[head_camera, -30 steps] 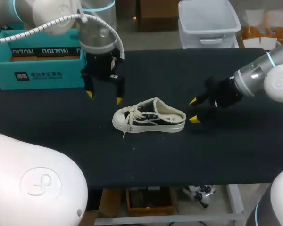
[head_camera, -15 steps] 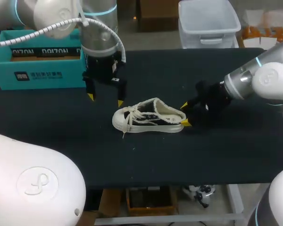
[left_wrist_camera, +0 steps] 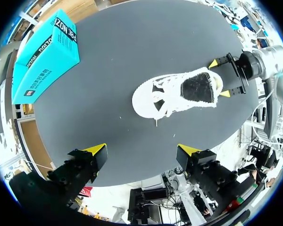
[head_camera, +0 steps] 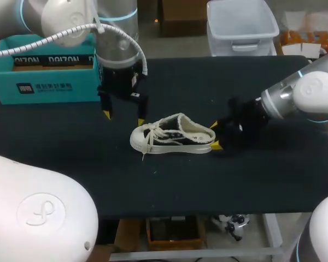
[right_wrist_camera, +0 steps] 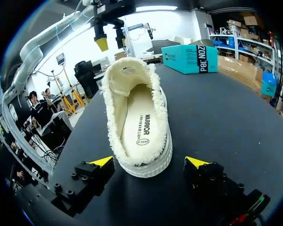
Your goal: Open the shoe tongue, take the insole out of the shoe, put the insole back into the shoe, and pack the shoe into the shoebox
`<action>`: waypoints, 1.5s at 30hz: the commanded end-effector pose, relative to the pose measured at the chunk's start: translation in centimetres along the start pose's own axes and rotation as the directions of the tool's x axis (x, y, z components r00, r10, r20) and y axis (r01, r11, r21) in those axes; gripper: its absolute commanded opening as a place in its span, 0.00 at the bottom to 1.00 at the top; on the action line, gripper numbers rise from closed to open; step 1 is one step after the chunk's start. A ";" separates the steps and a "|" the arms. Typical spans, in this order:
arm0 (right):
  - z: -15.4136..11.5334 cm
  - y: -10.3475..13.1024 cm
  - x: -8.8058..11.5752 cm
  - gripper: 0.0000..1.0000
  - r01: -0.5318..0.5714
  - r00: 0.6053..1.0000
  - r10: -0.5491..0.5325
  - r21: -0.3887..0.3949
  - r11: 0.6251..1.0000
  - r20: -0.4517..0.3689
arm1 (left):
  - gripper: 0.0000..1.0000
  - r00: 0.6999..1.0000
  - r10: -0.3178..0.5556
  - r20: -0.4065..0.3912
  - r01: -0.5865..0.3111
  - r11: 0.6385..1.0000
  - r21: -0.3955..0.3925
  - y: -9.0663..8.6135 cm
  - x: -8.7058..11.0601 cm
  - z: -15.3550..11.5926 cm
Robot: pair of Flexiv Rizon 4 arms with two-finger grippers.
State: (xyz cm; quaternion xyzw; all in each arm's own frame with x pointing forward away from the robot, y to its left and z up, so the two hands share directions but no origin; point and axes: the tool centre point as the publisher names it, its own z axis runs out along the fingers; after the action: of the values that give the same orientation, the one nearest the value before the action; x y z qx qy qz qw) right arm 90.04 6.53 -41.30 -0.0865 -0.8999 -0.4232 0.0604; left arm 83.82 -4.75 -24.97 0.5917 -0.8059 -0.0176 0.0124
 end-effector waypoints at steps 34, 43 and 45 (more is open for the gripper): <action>4.0 -0.5 0.6 1.00 0.006 0.997 -0.012 -0.070 0.998 -0.080 | 1.00 1.000 0.010 0.001 -0.010 1.000 -0.011 0.2 0.3 0.6; 4.3 -1.2 0.2 1.00 0.020 0.997 -0.025 -0.083 0.996 -0.070 | 1.00 1.000 0.016 0.003 -0.016 1.000 -0.013 0.3 0.6 0.5; 4.3 -1.2 0.1 1.00 0.024 0.997 -0.030 -0.086 0.996 -0.067 | 1.00 1.000 0.016 0.004 -0.016 1.000 -0.014 0.2 0.6 0.5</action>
State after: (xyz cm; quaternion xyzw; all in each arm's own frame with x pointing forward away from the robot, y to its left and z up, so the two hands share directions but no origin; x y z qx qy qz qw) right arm 89.47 9.15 -43.31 -0.0624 -0.8817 -0.4605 0.0811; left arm 83.41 -5.09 -25.46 0.5848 -0.8106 -0.0229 0.0168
